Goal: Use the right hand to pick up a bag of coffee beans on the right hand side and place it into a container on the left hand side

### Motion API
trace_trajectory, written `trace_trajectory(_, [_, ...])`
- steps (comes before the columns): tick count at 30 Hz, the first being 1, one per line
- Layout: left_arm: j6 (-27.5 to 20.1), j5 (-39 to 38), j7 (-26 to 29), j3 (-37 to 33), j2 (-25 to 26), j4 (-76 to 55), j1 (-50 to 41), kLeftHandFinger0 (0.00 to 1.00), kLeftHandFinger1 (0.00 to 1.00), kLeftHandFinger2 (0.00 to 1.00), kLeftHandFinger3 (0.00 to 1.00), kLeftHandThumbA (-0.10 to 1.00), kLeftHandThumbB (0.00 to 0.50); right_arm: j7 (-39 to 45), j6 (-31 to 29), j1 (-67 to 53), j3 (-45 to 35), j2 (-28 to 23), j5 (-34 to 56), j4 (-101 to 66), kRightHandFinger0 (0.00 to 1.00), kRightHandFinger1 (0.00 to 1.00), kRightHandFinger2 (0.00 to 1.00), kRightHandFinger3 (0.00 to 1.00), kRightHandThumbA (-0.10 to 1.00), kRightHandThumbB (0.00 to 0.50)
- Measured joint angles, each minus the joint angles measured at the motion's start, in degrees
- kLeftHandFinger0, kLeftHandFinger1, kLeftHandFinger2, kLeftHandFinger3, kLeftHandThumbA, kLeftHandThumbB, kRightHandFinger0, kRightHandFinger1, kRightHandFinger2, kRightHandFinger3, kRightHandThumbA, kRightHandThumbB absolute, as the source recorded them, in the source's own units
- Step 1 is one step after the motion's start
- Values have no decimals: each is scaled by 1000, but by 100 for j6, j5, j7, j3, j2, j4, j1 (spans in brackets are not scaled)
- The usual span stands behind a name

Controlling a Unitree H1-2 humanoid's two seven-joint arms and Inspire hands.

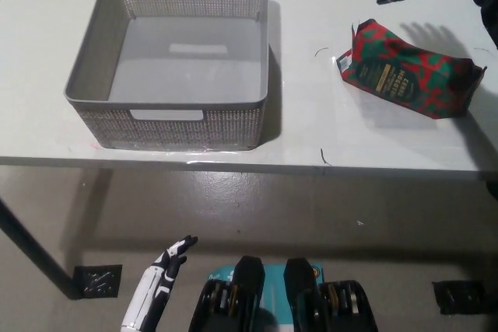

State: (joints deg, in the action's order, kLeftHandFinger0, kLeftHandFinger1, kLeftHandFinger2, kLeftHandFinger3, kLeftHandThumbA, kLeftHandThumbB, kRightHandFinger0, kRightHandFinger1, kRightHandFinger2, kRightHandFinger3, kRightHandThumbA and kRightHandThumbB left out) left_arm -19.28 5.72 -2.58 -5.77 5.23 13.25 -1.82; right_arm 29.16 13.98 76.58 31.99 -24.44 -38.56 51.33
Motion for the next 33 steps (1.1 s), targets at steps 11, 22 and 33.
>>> trace_trajectory(11, [-16,-53,-55,2,2,-39,4,1000,1000,1000,1000,1000,295,74,-9,18,-97,69,95,655,1000,1000,1000,1000,887,490])
trace_trajectory(22, [-53,-76,-89,3,1,-10,53,1000,1000,1000,1000,1000,290,75,-175,24,129,156,69,1246,1000,1000,1000,1000,909,500])
trace_trajectory(33, [-56,-73,-123,3,12,-11,84,1000,1000,1000,1000,1000,286,-5,-399,30,209,275,30,1912,1000,1000,1000,1000,947,500])
